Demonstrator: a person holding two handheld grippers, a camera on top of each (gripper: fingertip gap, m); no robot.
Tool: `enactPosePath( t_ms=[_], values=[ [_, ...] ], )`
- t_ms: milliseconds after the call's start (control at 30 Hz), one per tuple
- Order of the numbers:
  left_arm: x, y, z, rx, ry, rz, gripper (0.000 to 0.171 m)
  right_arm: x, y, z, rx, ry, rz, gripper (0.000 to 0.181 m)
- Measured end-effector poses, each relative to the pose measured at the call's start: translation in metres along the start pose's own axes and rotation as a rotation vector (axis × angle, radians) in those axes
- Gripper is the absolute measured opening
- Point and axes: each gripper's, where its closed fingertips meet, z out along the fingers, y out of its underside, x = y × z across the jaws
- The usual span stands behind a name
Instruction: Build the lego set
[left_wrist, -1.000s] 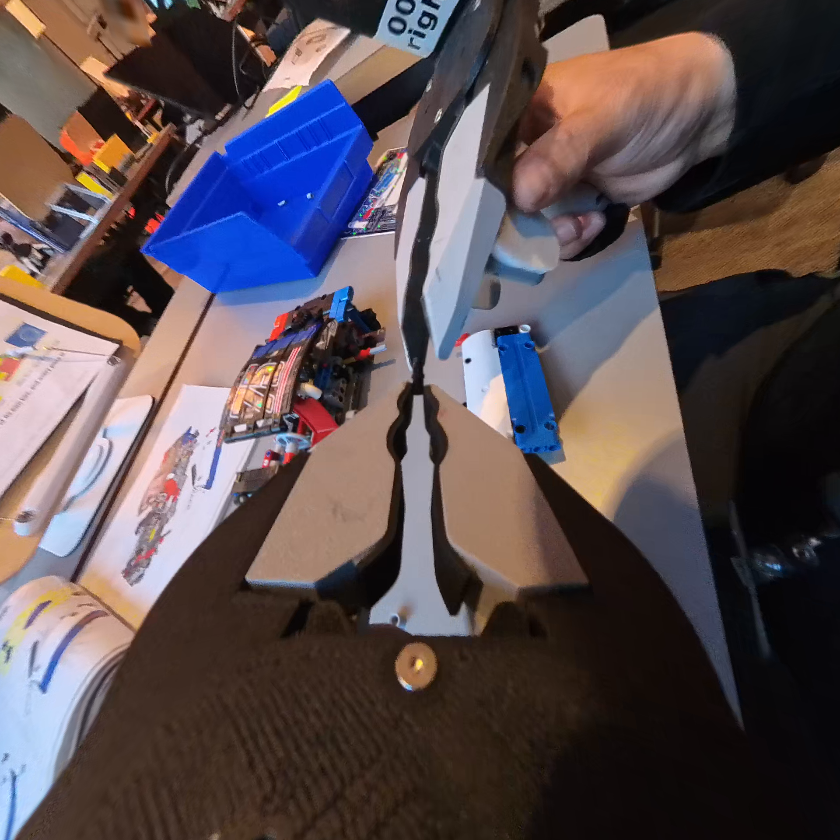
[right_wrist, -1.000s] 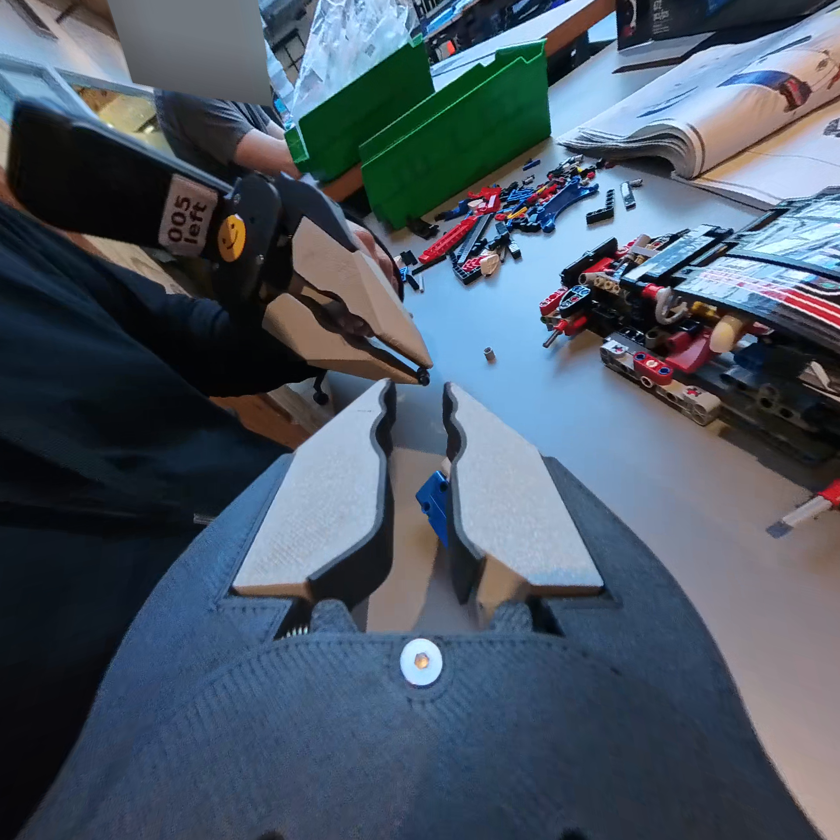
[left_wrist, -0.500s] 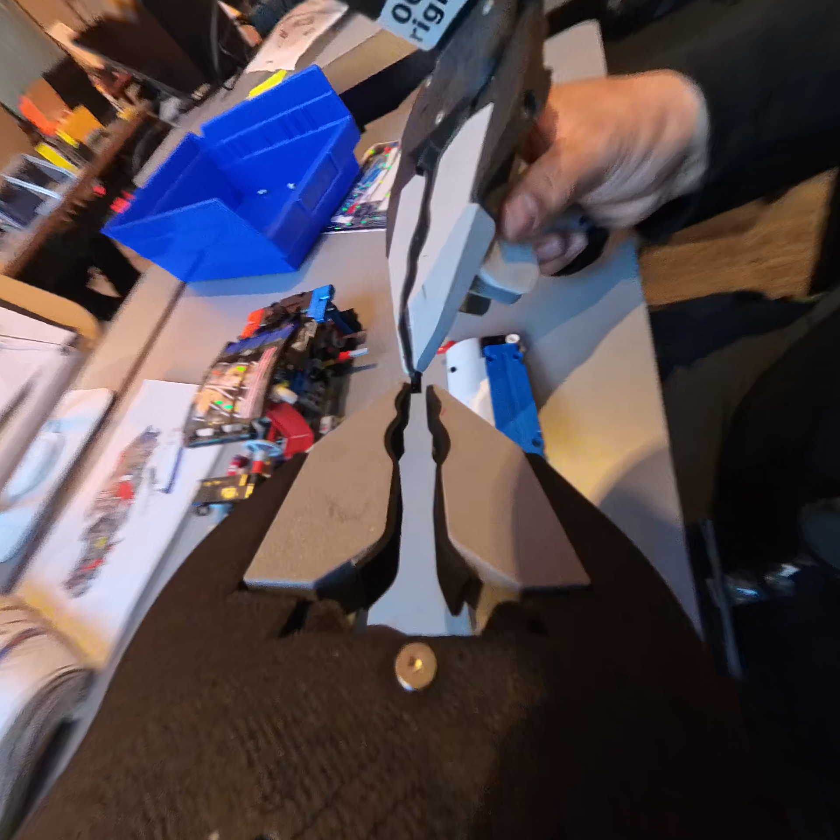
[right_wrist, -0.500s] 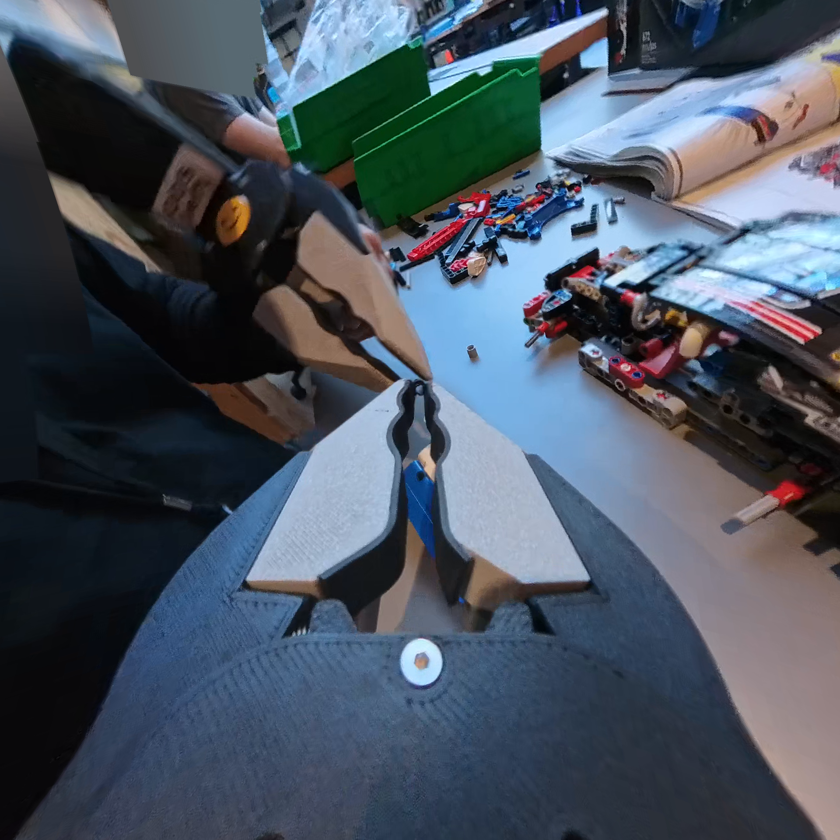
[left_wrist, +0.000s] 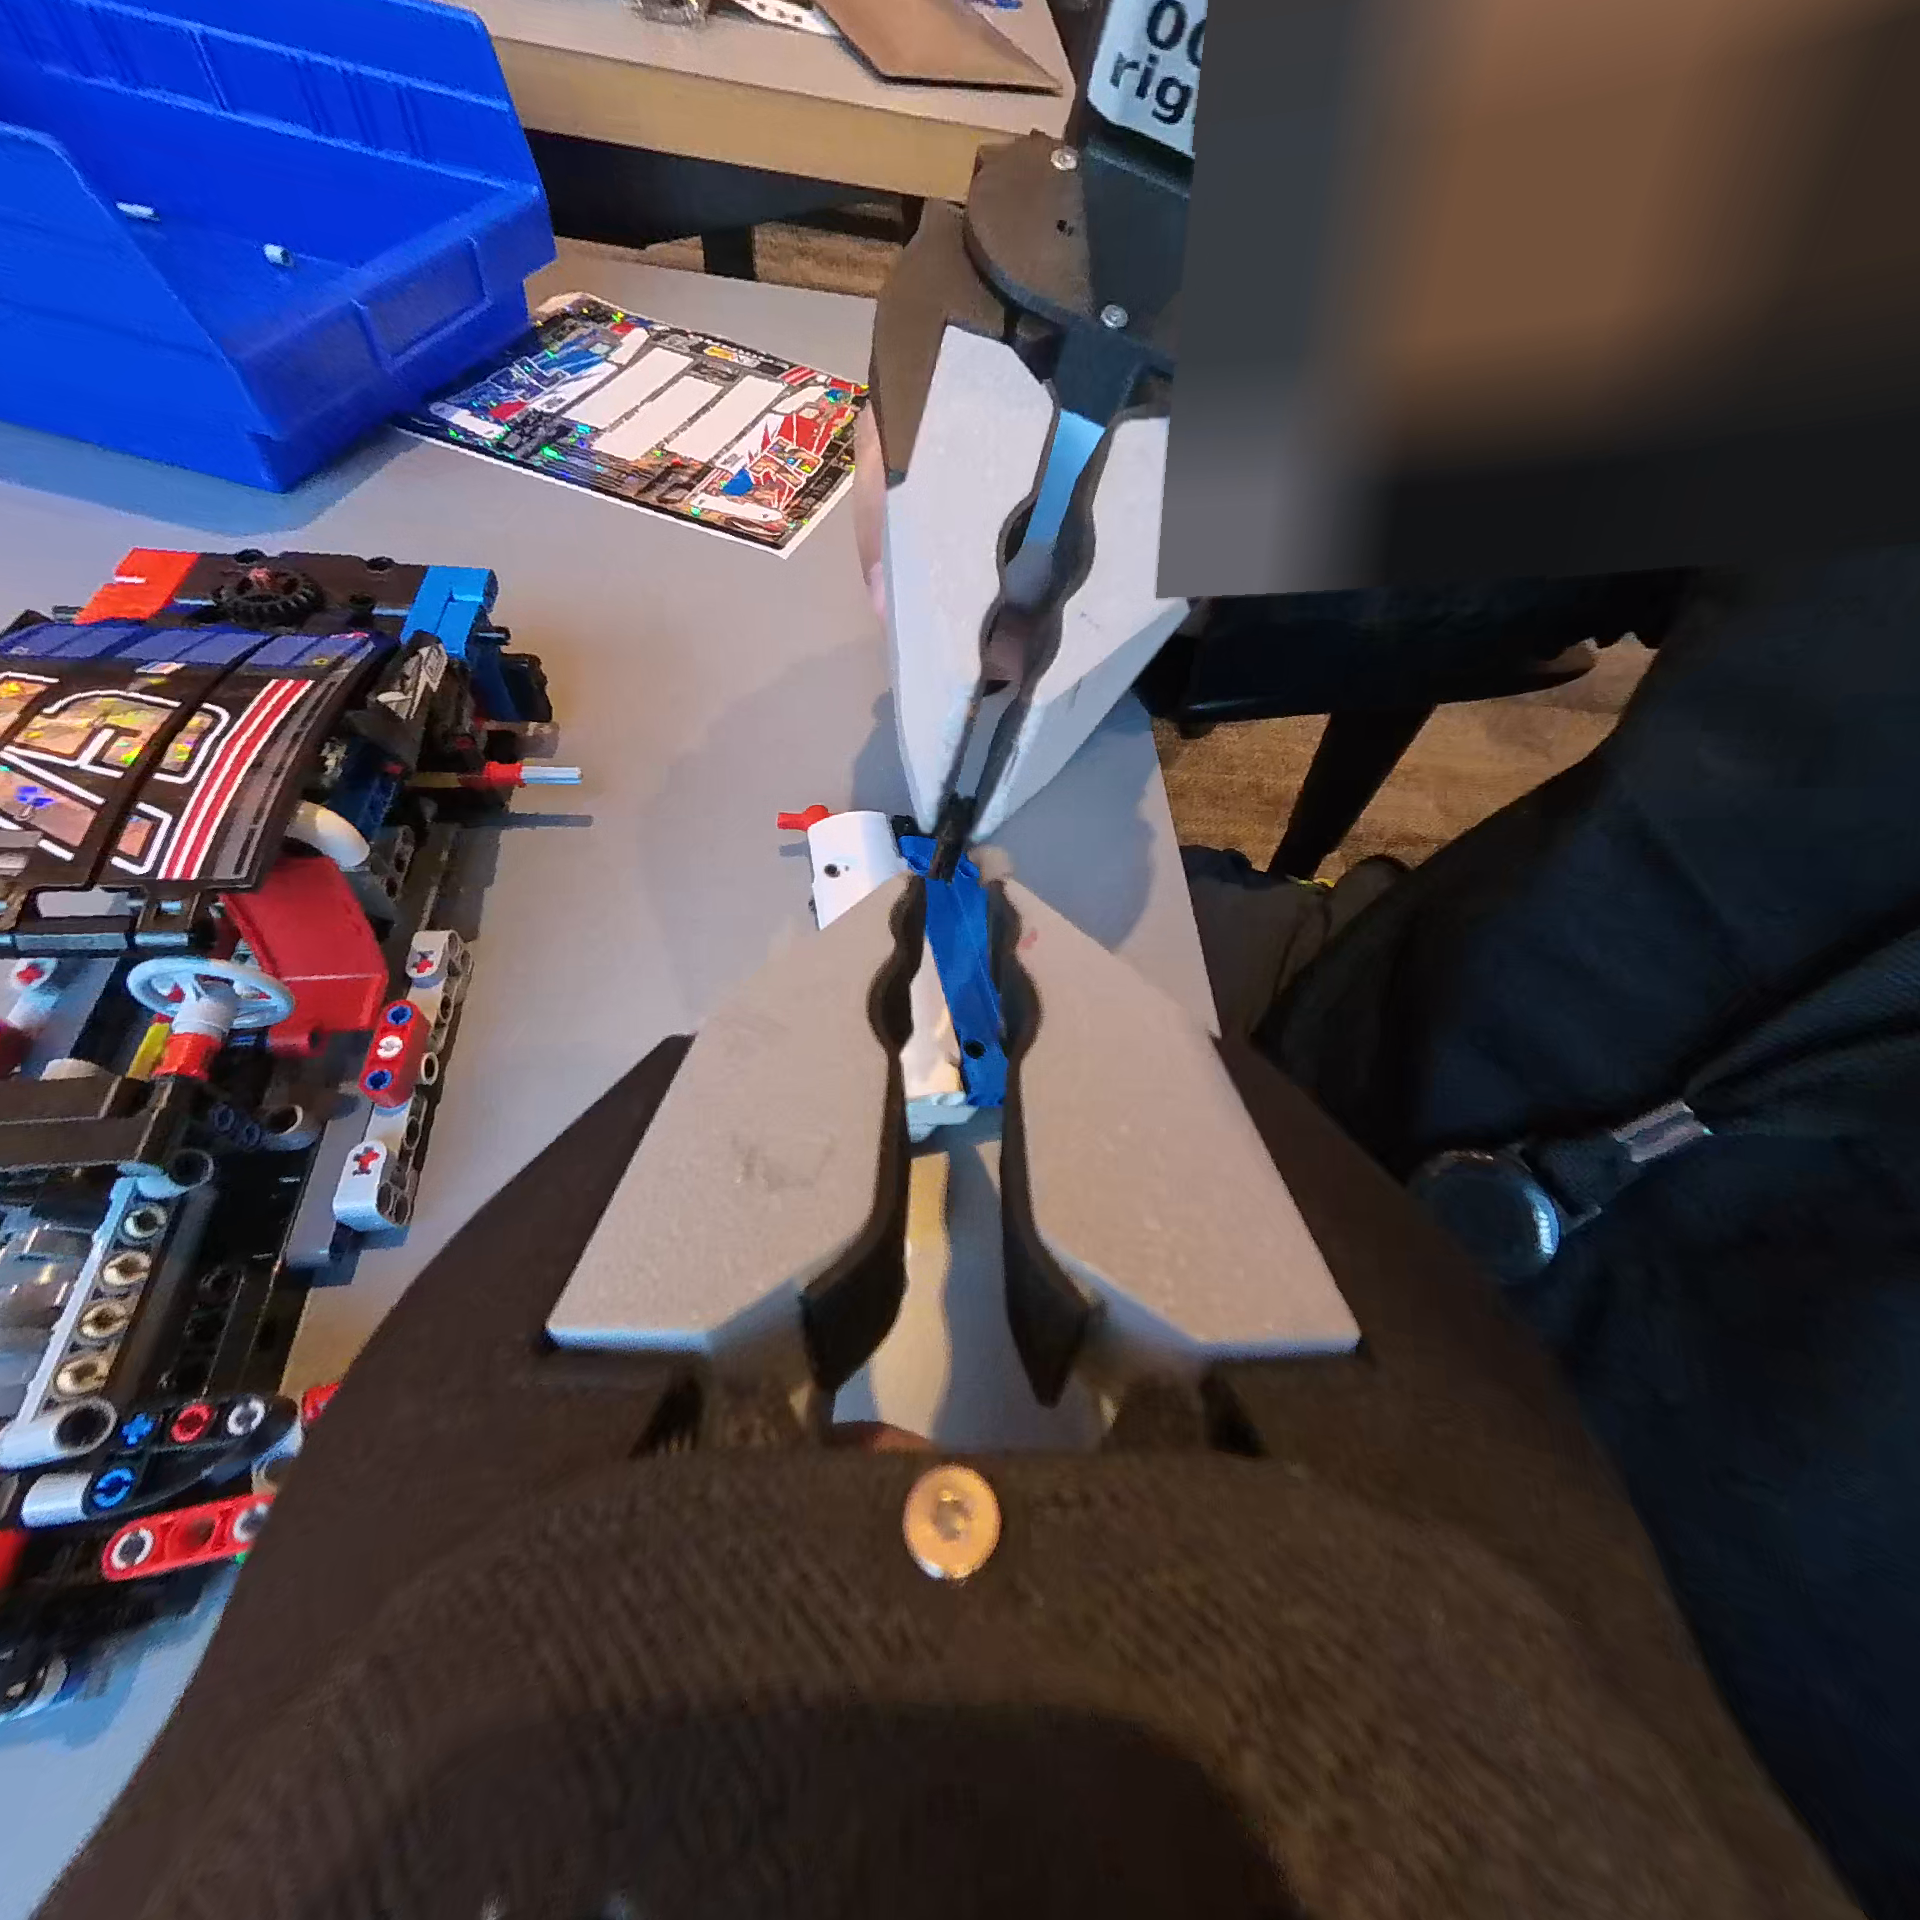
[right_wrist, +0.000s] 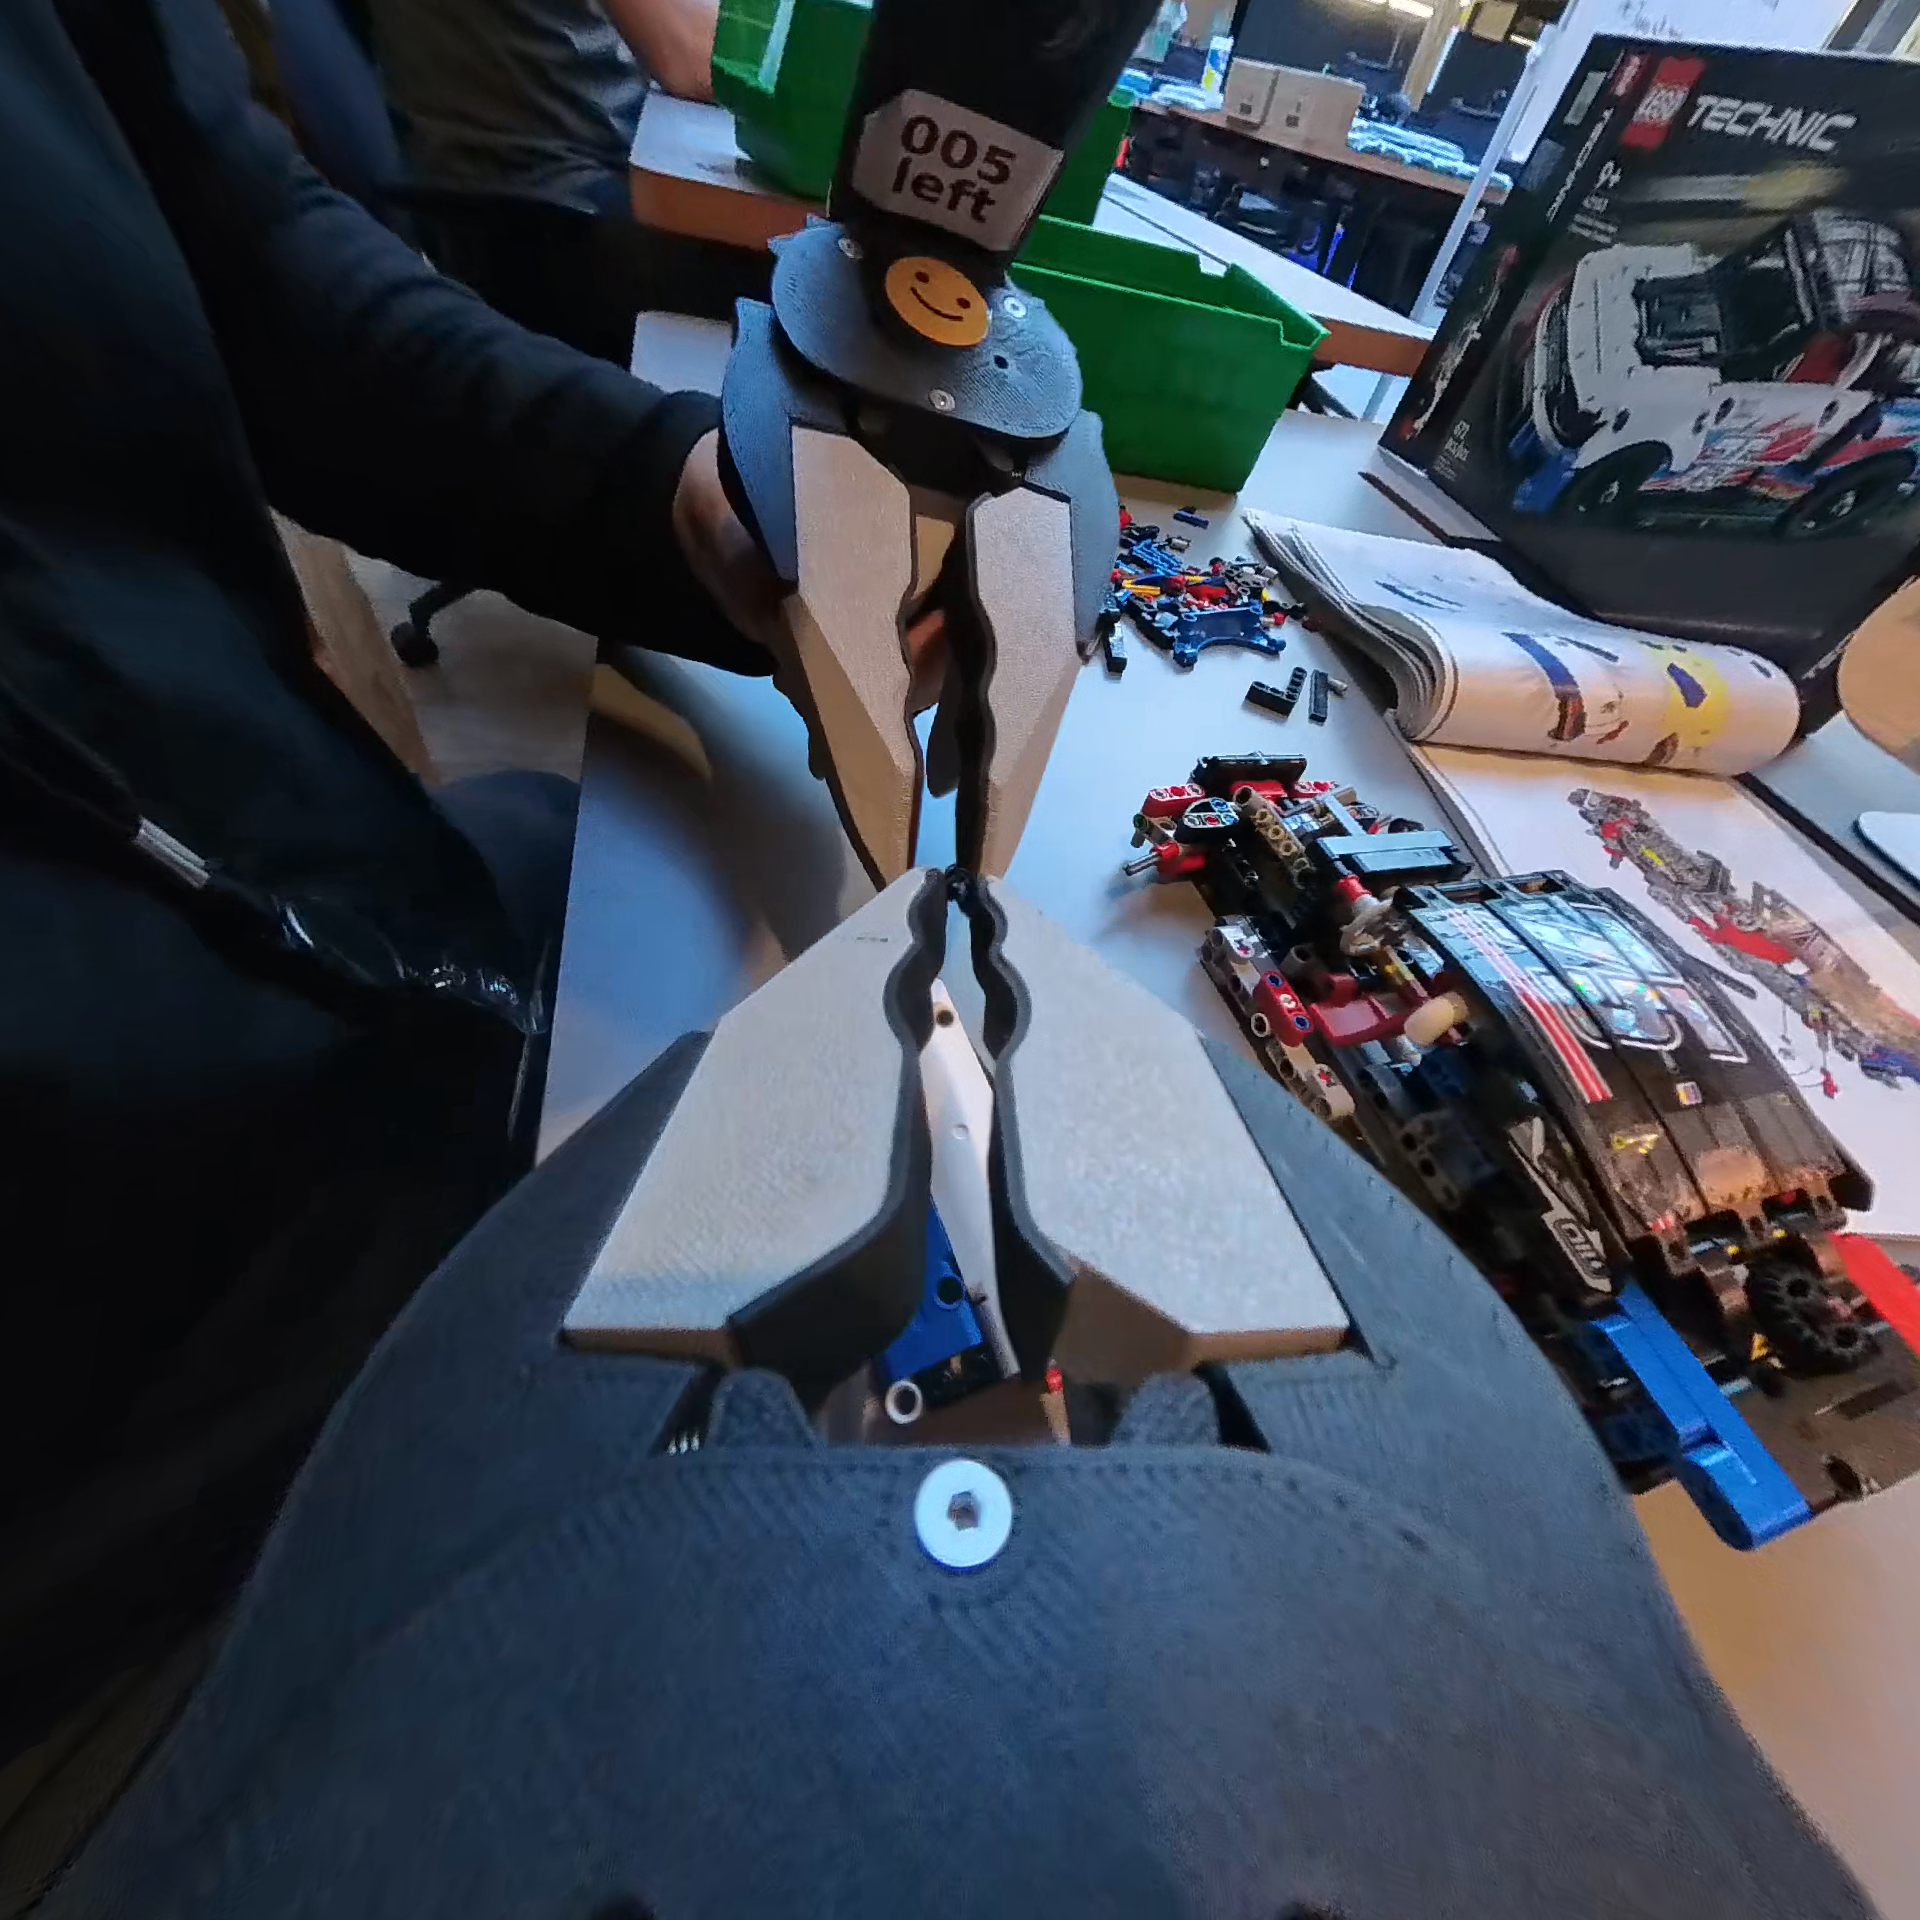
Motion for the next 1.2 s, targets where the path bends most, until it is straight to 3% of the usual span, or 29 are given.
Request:
enactPosePath(
  t_ms=[300,467,567,733,1000,1200],
  values=[
    [-0.002,0.001,0.007,-0.034,-0.012,0.061,0.002,-0.003,0.005,-0.002,-0.022,-0.015,-0.046,0.002],
    [-0.008,-0.002,0.005,-0.051,-0.114,0.161,0.001,0.001,0.013,0.000,-0.063,-0.010,0.048,0.011],
    [-0.009,-0.003,0.006,-0.074,-0.148,0.209,0.001,-0.001,0.015,0.003,-0.088,-0.004,0.017,0.001],
    [-0.012,-0.001,0.006,-0.083,-0.162,0.211,0.002,0.003,0.015,0.001,-0.092,0.024,0.013,0.017],
    [-0.012,0.006,0.010,-0.133,-0.174,0.267,0.001,0.002,0.013,-0.001,-0.081,0.013,0.000,0.003],
    [-0.012,0.008,0.011,-0.134,-0.176,0.246,0.001,0.001,0.016,0.000,-0.095,0.004,0.000,0.002]
  ],
)
